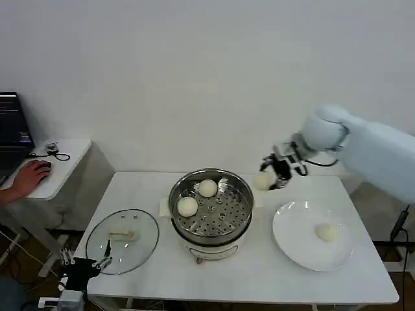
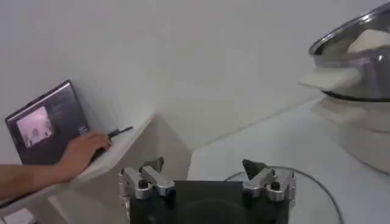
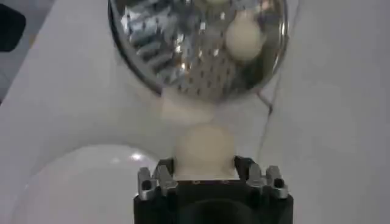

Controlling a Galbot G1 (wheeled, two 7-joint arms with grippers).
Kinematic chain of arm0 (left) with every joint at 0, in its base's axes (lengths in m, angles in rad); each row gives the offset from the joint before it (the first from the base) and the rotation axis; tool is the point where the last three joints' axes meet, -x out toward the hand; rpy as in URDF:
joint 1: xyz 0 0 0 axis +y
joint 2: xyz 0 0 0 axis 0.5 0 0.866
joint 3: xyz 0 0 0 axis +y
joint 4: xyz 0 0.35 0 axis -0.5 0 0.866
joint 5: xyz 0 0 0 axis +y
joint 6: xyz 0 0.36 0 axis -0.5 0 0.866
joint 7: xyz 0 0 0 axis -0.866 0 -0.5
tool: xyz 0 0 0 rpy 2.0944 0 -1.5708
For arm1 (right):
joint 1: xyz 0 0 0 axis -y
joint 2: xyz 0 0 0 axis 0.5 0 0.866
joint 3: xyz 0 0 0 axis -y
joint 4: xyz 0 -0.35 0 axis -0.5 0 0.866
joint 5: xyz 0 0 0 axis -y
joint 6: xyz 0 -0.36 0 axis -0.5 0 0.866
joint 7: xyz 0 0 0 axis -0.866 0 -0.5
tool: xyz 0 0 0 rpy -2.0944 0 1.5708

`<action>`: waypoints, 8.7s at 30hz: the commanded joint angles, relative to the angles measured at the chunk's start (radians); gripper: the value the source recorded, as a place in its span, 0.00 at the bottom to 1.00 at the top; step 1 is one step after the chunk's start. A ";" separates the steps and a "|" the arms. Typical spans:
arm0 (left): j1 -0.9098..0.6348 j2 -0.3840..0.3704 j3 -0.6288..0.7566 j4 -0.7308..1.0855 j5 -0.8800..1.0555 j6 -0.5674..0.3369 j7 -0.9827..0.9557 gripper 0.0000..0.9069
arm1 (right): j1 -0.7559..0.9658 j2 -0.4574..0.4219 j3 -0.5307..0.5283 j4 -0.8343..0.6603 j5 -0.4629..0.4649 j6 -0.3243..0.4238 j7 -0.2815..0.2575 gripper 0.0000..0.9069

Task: Take steamed baozi put them in steamer then cover it.

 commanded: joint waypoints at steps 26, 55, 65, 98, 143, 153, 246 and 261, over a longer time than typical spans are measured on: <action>0.016 -0.006 -0.058 0.000 -0.012 -0.002 -0.001 1.00 | -0.080 0.418 -0.144 -0.075 -0.085 0.212 -0.064 0.73; 0.013 -0.004 -0.051 0.001 -0.014 -0.003 -0.001 1.00 | 0.013 0.299 -0.117 -0.039 -0.041 0.230 -0.047 1.00; -0.008 0.036 -0.044 0.019 -0.029 -0.004 0.002 1.00 | 0.095 0.053 0.046 -0.120 0.076 0.098 0.032 1.00; -0.005 0.036 -0.012 -0.003 -0.008 -0.014 0.004 1.00 | -0.752 -0.408 0.481 -0.155 -0.294 0.115 0.063 1.00; -0.001 0.032 -0.029 0.010 -0.008 -0.014 0.004 1.00 | -0.749 -0.166 0.515 -0.403 -0.387 0.099 0.081 0.70; -0.001 0.033 -0.033 0.004 -0.009 -0.013 0.004 1.00 | -0.458 -0.317 0.310 -0.183 -0.251 0.048 0.009 0.70; -0.020 0.010 -0.042 -0.028 -0.010 -0.002 0.009 1.00 | -0.054 0.063 -0.027 0.124 0.358 -0.489 0.444 1.00; -0.046 0.009 -0.021 0.028 -0.046 -0.006 -0.029 1.00 | -1.451 -0.101 1.319 0.445 0.035 -0.028 1.131 1.00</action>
